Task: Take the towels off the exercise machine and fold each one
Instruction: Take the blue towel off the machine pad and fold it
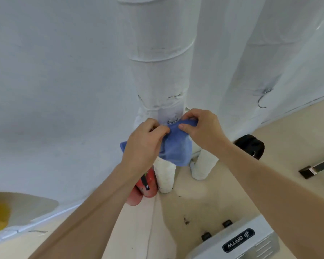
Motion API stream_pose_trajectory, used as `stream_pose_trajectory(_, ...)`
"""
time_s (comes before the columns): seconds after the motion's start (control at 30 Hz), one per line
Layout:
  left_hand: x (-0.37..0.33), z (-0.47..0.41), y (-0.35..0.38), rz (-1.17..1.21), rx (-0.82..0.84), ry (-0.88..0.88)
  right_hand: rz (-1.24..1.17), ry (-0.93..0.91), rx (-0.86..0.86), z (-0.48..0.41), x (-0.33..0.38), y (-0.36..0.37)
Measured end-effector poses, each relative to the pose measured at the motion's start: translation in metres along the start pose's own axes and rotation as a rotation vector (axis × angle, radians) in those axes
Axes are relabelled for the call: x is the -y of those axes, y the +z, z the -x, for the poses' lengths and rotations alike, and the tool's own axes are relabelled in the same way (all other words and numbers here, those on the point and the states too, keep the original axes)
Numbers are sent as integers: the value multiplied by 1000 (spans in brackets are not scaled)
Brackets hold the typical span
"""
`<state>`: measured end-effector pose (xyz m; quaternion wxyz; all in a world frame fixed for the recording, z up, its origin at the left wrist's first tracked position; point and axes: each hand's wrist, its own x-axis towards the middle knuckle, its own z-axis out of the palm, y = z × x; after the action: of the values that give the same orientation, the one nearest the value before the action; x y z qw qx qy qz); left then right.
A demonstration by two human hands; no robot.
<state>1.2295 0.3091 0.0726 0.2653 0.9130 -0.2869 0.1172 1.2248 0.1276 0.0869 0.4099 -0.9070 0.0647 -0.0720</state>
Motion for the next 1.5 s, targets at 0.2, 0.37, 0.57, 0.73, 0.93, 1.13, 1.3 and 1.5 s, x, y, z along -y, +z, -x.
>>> stream_pose_trajectory(0.2, -3, 9, 15, 104, -145, -87, -206, 115, -184, 11, -11, 11)
stream_pose_trajectory(0.37, 3, 20, 36, 38, -91, -94, -169, 199, -163, 16, -17, 26)
stream_pose_trajectory(0.57, -10, 26, 34, -96, -227, -114, -193, 214, 15, 29, -6, 13)
stream_pose_trajectory(0.73, -30, 33, 34, 608, -56, -517, -78, 239, 128, 36, 5, 19)
stream_pose_trajectory(0.93, -31, 18, 28, 350, 165, -492, 101, 200, 117, 31, 14, 19)
stream_pose_trajectory(1.13, -25, 16, 11, 360, 39, -510, -90, 278, 193, 41, 11, 20)
stream_pose_trajectory(1.3, -28, 20, 14, 270, 331, -378, -251, 307, 171, 67, 11, 10)
stream_pose_trajectory(1.5, -33, 47, -7, 501, 126, -573, -280, 432, 129, 121, -3, -22)
